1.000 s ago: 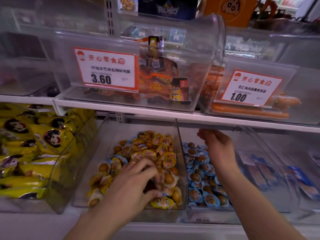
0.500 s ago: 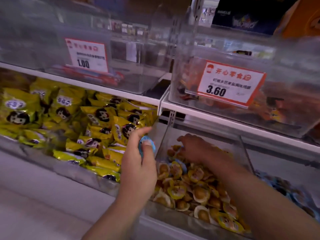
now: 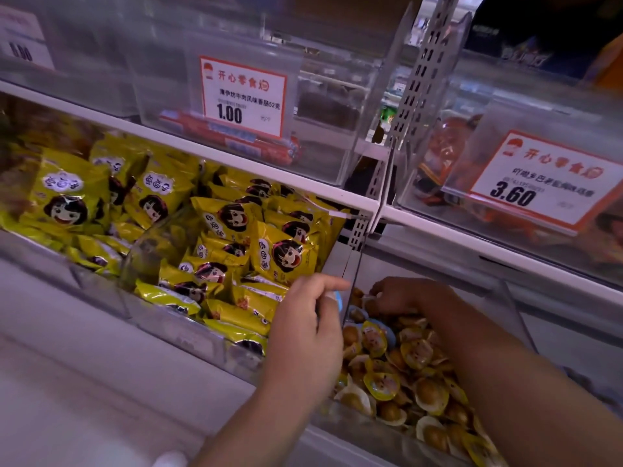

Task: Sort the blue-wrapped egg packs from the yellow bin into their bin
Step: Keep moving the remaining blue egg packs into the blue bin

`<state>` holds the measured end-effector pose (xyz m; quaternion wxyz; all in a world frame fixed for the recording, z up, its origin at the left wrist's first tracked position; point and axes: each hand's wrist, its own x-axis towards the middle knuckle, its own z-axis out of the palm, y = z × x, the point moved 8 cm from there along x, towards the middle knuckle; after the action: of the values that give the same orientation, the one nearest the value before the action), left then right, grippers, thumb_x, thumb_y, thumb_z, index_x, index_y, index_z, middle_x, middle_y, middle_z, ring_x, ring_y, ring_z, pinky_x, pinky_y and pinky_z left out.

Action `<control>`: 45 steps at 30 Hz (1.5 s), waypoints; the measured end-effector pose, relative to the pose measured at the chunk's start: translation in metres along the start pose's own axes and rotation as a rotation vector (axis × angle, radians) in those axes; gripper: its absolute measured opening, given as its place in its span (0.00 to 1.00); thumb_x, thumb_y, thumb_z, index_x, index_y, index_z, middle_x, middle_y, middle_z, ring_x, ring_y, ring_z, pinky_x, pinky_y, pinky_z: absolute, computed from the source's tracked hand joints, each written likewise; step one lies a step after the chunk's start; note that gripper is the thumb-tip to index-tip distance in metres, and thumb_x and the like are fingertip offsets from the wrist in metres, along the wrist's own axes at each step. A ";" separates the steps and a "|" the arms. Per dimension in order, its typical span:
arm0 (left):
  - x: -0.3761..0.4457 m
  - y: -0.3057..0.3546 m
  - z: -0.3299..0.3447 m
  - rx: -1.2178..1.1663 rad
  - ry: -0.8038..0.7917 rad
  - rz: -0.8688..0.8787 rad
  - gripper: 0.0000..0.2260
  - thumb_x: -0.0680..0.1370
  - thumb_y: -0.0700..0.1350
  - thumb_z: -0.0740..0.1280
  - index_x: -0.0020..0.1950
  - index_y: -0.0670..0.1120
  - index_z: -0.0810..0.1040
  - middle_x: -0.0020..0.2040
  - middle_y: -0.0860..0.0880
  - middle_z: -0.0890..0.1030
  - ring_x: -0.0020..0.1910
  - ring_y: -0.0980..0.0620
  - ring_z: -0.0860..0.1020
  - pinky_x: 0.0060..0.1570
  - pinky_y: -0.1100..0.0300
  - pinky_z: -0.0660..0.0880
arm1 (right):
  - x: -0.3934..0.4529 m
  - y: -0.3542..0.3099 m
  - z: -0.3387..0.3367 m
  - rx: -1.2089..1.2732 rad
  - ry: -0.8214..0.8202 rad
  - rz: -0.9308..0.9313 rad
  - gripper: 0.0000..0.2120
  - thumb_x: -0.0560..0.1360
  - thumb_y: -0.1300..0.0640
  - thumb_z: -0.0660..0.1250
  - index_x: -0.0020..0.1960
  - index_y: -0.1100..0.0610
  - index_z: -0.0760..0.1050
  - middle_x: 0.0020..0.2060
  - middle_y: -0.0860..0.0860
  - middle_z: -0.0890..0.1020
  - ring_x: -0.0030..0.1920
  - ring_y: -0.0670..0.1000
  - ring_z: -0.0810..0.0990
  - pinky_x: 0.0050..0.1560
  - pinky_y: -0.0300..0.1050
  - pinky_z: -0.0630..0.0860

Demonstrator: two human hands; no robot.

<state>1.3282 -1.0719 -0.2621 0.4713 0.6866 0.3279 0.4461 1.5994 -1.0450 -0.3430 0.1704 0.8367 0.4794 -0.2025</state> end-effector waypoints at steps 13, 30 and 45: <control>0.001 0.004 -0.001 -0.001 -0.001 -0.007 0.13 0.83 0.42 0.59 0.52 0.57 0.79 0.35 0.56 0.72 0.25 0.60 0.71 0.26 0.69 0.64 | -0.022 -0.013 -0.018 0.279 0.099 -0.220 0.12 0.70 0.54 0.76 0.52 0.50 0.80 0.42 0.48 0.80 0.40 0.45 0.78 0.38 0.35 0.74; -0.007 0.010 0.016 0.013 0.009 0.023 0.12 0.83 0.45 0.60 0.50 0.61 0.79 0.43 0.57 0.80 0.42 0.58 0.79 0.37 0.67 0.69 | -0.161 0.028 0.006 0.758 0.424 -0.421 0.16 0.76 0.69 0.66 0.56 0.52 0.82 0.50 0.48 0.85 0.53 0.44 0.83 0.55 0.35 0.77; -0.011 0.013 0.036 -0.032 -0.040 0.077 0.13 0.84 0.44 0.60 0.54 0.61 0.80 0.42 0.50 0.80 0.31 0.54 0.79 0.33 0.60 0.74 | -0.124 -0.023 0.028 0.143 0.472 -0.334 0.22 0.79 0.35 0.56 0.67 0.43 0.75 0.65 0.46 0.75 0.67 0.53 0.70 0.67 0.52 0.67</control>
<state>1.3575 -1.0988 -0.2590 0.4714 0.6998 0.2845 0.4551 1.5177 -1.1382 -0.3074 -0.0408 0.7801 0.6214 -0.0610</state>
